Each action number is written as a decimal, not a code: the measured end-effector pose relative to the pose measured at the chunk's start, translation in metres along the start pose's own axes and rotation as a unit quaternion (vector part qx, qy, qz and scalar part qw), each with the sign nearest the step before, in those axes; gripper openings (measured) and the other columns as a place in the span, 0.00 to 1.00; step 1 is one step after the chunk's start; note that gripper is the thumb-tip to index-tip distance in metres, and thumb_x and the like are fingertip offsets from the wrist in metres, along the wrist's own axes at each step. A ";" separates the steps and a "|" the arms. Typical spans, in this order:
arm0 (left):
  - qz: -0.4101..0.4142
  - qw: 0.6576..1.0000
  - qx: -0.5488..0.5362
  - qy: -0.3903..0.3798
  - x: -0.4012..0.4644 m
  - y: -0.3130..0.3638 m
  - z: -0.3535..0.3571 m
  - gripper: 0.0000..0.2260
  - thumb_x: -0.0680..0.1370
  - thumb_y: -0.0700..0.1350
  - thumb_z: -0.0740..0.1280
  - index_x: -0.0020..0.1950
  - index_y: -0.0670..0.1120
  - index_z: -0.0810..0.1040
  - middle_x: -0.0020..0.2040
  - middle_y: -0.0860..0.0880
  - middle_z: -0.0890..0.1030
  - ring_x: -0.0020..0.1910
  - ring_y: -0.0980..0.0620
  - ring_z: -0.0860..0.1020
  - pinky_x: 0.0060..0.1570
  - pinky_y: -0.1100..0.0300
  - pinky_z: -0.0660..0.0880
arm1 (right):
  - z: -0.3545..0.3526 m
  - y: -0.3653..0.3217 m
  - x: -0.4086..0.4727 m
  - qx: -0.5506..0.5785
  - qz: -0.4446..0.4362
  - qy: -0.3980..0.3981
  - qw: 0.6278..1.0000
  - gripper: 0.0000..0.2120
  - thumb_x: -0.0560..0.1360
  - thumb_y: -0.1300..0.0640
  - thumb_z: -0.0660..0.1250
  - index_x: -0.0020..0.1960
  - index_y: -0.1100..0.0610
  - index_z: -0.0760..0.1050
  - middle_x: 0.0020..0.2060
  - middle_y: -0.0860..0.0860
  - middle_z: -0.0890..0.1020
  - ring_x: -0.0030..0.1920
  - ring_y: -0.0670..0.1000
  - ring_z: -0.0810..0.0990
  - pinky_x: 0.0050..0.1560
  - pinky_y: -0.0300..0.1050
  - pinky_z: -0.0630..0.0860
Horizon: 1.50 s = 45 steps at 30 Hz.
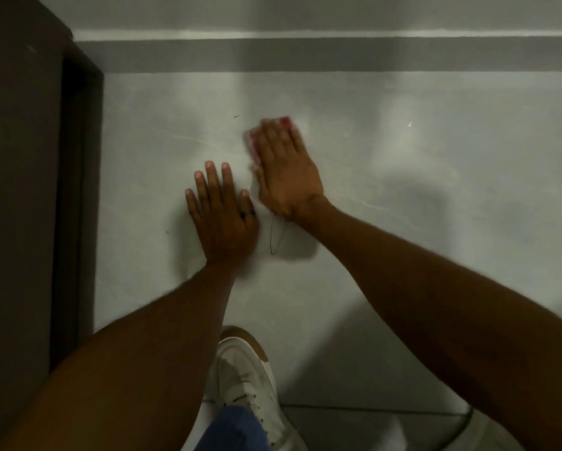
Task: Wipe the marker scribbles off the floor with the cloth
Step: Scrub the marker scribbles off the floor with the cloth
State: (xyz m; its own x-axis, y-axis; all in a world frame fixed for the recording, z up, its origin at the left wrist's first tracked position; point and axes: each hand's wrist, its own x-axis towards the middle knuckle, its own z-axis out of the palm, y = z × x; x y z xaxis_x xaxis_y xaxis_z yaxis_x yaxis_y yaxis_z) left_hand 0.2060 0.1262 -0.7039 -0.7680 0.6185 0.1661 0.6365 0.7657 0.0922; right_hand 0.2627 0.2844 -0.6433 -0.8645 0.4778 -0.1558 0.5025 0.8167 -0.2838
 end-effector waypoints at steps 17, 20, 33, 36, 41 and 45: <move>-0.007 0.999 -0.020 -0.032 0.001 0.000 -0.007 0.26 0.88 0.52 0.50 0.87 0.47 0.60 0.87 0.42 0.62 0.86 0.39 0.60 0.84 0.37 0.57 | 0.044 0.005 -0.144 0.002 -0.243 -0.077 0.967 0.31 0.86 0.47 0.49 0.85 0.59 0.57 0.85 0.60 0.60 0.86 0.61 0.55 0.86 0.62 0.56; -0.009 0.999 -0.022 -0.028 0.001 -0.001 -0.007 0.26 0.89 0.54 0.48 0.87 0.48 0.61 0.87 0.42 0.62 0.86 0.39 0.60 0.84 0.37 0.57 | 0.043 0.029 -0.158 -0.012 -0.407 -0.128 0.904 0.29 0.87 0.47 0.51 0.86 0.54 0.57 0.86 0.55 0.58 0.87 0.57 0.53 0.86 0.60 0.56; -0.011 1.000 0.000 -0.025 0.003 0.005 -0.018 0.25 0.89 0.51 0.52 0.86 0.47 0.65 0.86 0.42 0.65 0.85 0.40 0.63 0.84 0.38 0.60 | 0.009 0.069 -0.090 0.008 -0.238 -0.037 0.970 0.27 0.87 0.50 0.54 0.84 0.55 0.61 0.84 0.57 0.63 0.85 0.60 0.58 0.86 0.61 0.56; -0.012 0.999 -0.002 -0.047 0.002 0.003 -0.020 0.25 0.89 0.51 0.52 0.86 0.47 0.63 0.86 0.42 0.64 0.86 0.40 0.62 0.84 0.38 0.57 | 0.001 0.076 -0.079 0.007 -0.137 -0.012 0.991 0.28 0.86 0.50 0.55 0.84 0.57 0.61 0.84 0.57 0.63 0.85 0.59 0.59 0.86 0.60 0.54; -0.011 0.998 -0.002 -0.066 0.001 0.002 -0.016 0.26 0.89 0.53 0.50 0.87 0.47 0.61 0.87 0.42 0.62 0.86 0.39 0.60 0.84 0.38 0.56 | -0.013 0.109 -0.067 0.061 0.058 0.040 0.996 0.29 0.86 0.53 0.54 0.85 0.59 0.58 0.85 0.58 0.61 0.86 0.59 0.55 0.87 0.59 0.48; -0.005 0.997 -0.011 -0.082 0.002 0.002 -0.013 0.26 0.89 0.53 0.50 0.87 0.48 0.59 0.87 0.41 0.60 0.87 0.38 0.58 0.84 0.37 0.55 | -0.014 0.132 -0.074 0.093 0.195 0.047 0.975 0.35 0.78 0.62 0.60 0.84 0.62 0.58 0.85 0.61 0.59 0.86 0.63 0.51 0.87 0.60 0.44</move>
State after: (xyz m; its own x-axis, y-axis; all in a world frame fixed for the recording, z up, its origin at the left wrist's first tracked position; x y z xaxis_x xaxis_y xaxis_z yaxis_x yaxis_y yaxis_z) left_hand 0.2066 0.1265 -0.6908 -0.7748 0.6321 0.0034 0.6282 0.7694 0.1154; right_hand 0.3932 0.3612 -0.6561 -0.5996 0.7745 -0.2016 0.7747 0.4986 -0.3888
